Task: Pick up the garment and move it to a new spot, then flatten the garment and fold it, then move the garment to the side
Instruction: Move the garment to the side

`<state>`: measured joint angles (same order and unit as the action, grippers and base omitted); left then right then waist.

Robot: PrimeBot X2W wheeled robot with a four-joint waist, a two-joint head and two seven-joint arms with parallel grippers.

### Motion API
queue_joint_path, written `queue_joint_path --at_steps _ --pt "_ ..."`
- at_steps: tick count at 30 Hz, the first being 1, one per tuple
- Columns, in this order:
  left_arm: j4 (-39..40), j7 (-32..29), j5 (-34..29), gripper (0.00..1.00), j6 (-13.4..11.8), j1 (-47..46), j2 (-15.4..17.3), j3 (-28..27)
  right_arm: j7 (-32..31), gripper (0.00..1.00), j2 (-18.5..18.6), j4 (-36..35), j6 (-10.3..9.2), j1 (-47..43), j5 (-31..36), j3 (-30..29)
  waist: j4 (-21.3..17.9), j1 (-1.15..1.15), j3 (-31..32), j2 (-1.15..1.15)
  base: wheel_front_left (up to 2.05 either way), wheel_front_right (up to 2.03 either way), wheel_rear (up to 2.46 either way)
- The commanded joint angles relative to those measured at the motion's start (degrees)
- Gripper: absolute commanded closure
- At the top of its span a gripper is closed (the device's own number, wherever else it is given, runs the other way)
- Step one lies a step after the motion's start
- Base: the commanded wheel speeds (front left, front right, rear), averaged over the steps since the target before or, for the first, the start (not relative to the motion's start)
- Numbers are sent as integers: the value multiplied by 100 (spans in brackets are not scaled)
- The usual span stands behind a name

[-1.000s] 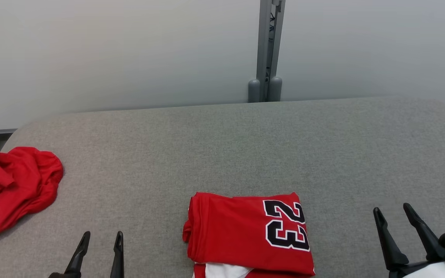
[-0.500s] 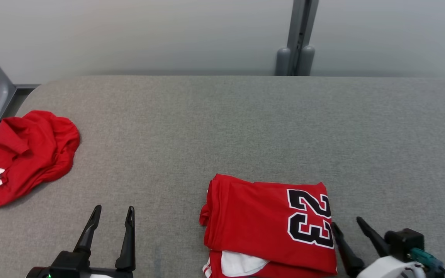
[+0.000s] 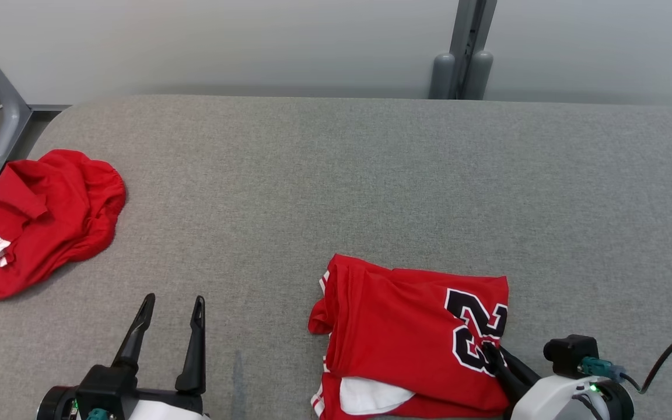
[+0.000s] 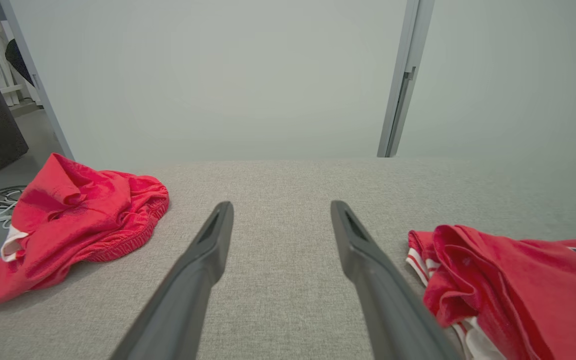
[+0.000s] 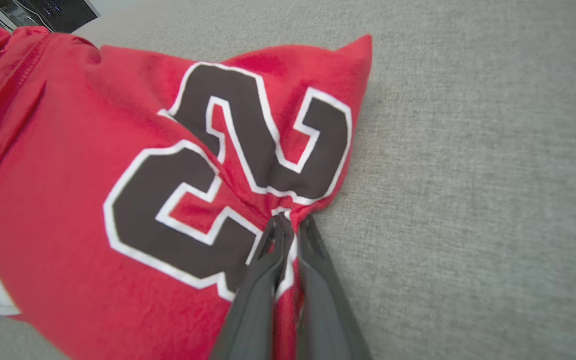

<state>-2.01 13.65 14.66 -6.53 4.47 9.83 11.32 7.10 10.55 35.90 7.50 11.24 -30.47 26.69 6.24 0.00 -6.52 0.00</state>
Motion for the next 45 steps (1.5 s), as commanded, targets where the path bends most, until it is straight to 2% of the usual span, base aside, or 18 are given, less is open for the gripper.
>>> queue_joint_path --at_steps 1,7,14,22,26,33,37,45 --pt "-28 40 3 0 29 -81 31 -9 -24 100 107 128 -1 -23 -56 160 -43 0 8 0 0 0 0" --pt "-8 76 -109 0 19 -56 108 35 284 100 483 26 -9 272 26 391 -367 0 59 0 0 0 0" --pt "139 94 -210 0 45 -133 172 133 387 100 833 -144 -2 616 85 689 -1055 0 27 0 0 0 0" --pt "327 -24 -377 0 283 -543 345 391 481 100 1123 -24 -2 1432 -82 923 -1935 0 -430 0 0 0 0" --pt "469 -84 -458 0 405 -774 417 499 583 100 1277 161 -2 1817 -142 873 -2131 0 -710 0 0 0 0" --pt "907 -378 -708 0 689 -1500 647 721 781 100 1677 860 -2 2918 -411 399 -2327 0 -1507 0 0 0 0" --pt "1076 -497 -767 0 740 -1680 715 765 809 100 1833 1173 -2 3308 -505 83 -2308 0 -1778 0 0 0 0" --pt "1532 -784 -915 0 815 -1961 908 823 812 100 2047 1575 -2 3872 -289 -1147 -2245 0 -2385 0 0 0 0"
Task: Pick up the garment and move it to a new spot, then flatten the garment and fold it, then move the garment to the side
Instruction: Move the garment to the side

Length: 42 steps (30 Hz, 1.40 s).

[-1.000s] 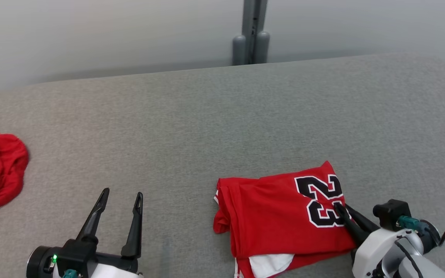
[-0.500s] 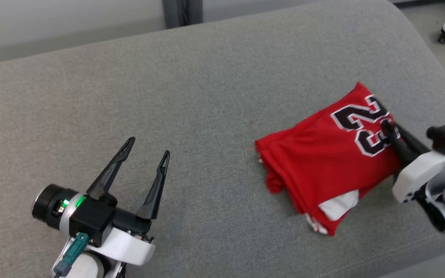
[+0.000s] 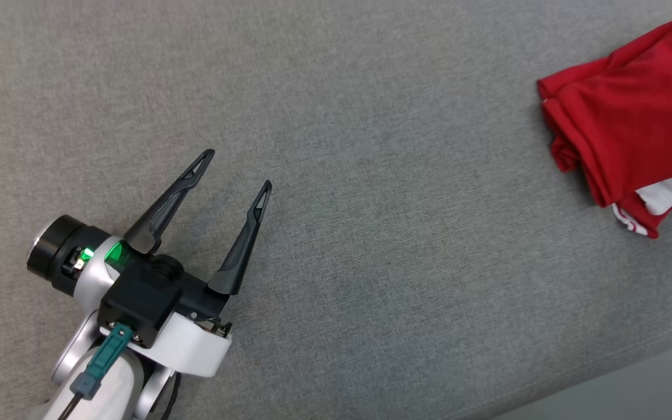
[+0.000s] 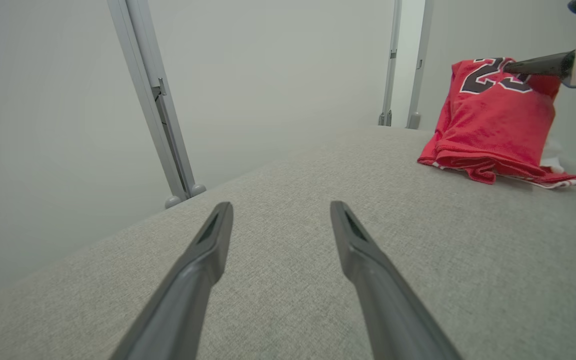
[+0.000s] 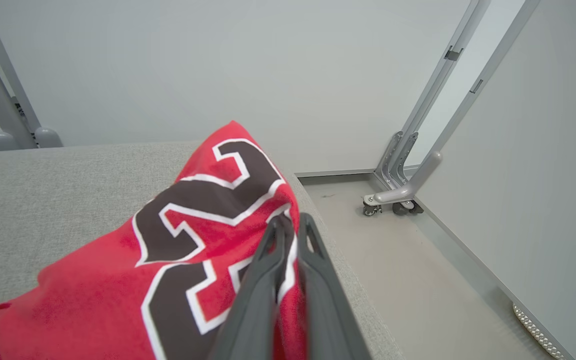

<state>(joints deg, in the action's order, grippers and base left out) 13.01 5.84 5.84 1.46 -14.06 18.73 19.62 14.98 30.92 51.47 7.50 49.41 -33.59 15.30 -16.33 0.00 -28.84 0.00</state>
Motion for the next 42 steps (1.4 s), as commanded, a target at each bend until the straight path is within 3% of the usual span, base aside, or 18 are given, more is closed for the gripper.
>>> queue_joint_path --at_steps 1,7,11,12,13,24,33,42 --pt "79 -36 -37 0 36 -131 37 6 25 100 37 25 -2 82 134 -129 12 0 -217 0 0 0 0" --pt "249 -194 -93 0 53 -204 152 30 26 100 -120 29 -2 2 540 -643 -82 0 -470 0 0 0 0" --pt "264 -220 -89 0 30 -194 188 22 26 56 -267 -79 -2 -103 835 -905 -178 0 -495 0 0 0 0" --pt "249 -217 -82 0 25 -185 188 31 27 21 -309 -103 -2 -156 885 -943 -196 0 -475 0 0 0 0" --pt "230 -216 -69 0 19 -171 184 39 26 0 -336 -140 -2 -190 936 -1000 -218 0 -447 0 0 0 0" --pt "-187 43 150 0 -113 137 3 87 26 0 -595 -933 -2 -1054 1185 -1575 -227 0 254 0 0 0 0" --pt "-741 409 495 0 -439 689 -276 -54 27 0 -1426 -2059 -2 -2487 1483 -2217 133 0 1230 0 0 0 0" --pt "-1080 666 835 0 -765 1280 -448 -333 28 0 -2150 -3018 -2 -3557 1806 -2018 698 0 1950 0 0 0 0"
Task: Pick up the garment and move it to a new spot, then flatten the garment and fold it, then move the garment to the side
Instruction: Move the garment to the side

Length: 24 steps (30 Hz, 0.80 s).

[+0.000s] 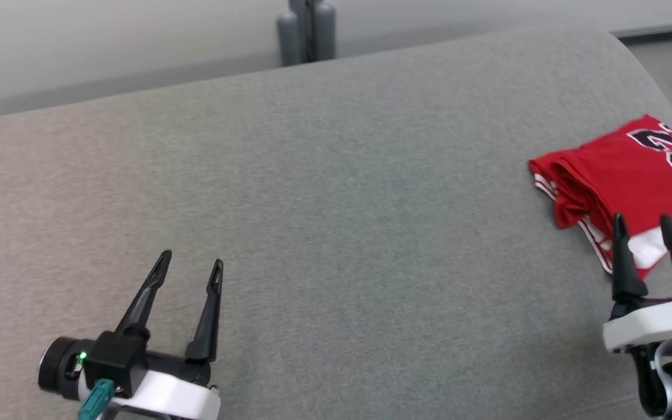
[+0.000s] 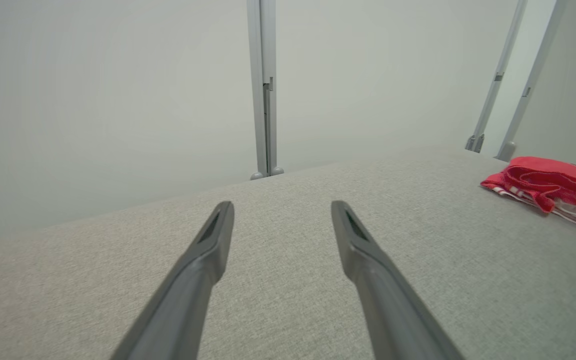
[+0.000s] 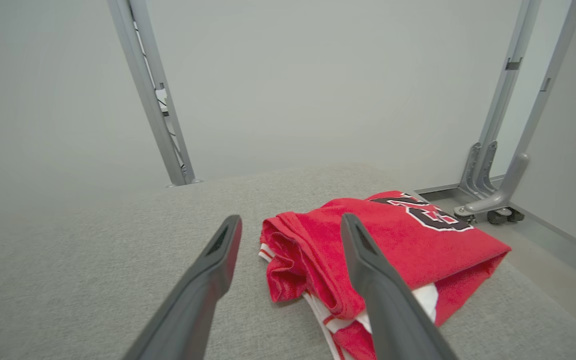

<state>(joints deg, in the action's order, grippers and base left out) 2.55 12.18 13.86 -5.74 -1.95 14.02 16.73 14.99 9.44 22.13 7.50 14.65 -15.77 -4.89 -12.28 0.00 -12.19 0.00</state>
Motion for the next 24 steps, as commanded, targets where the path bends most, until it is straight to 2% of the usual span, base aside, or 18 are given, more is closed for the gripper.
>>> queue_joint_path --at_steps 1,11,16,24 --pt "-60 50 71 0 -74 119 13 -88 25 0 -66 -152 -2 -178 63 22 364 0 345 0 0 0 0" --pt "-318 111 403 0 -372 653 17 -495 -131 0 -456 -732 -2 -791 347 404 943 0 950 0 0 0 0" --pt "-315 124 505 0 -502 976 72 -663 -243 0 -534 -870 -2 -1050 405 494 1036 0 1211 0 0 0 0" --pt "-240 59 473 0 -590 1352 126 -629 -492 0 -577 -1227 -1 -1471 488 489 1069 0 1437 0 0 0 0"
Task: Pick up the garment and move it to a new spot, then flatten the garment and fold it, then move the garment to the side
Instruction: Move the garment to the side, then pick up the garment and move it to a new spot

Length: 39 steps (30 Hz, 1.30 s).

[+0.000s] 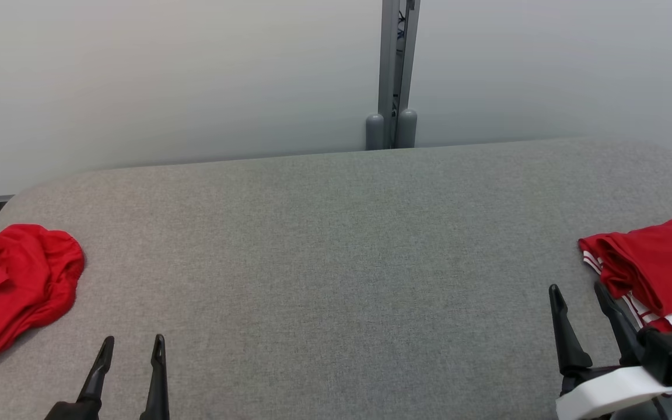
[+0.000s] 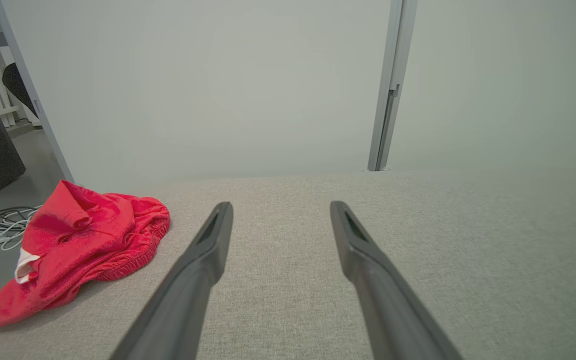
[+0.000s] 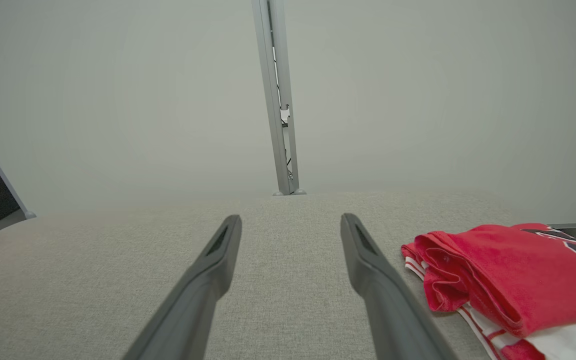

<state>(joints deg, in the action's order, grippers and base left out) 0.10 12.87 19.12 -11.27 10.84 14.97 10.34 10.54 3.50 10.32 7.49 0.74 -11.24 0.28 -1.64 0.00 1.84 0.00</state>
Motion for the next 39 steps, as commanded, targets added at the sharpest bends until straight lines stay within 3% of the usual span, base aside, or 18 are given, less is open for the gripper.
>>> queue_joint_path --at_steps 1,32,39 --pt "5 -11 -53 0 -38 73 31 10 -47 0 17 -46 0 -80 36 -28 5 0 34 0 0 0 0" --pt "-4 -143 3 0 -103 215 134 193 -329 0 -44 -475 0 -588 41 -160 48 0 205 0 0 0 0" --pt "17 -156 19 0 -118 41 111 222 -322 0 -47 -521 0 -572 78 -235 249 0 184 0 0 0 0"
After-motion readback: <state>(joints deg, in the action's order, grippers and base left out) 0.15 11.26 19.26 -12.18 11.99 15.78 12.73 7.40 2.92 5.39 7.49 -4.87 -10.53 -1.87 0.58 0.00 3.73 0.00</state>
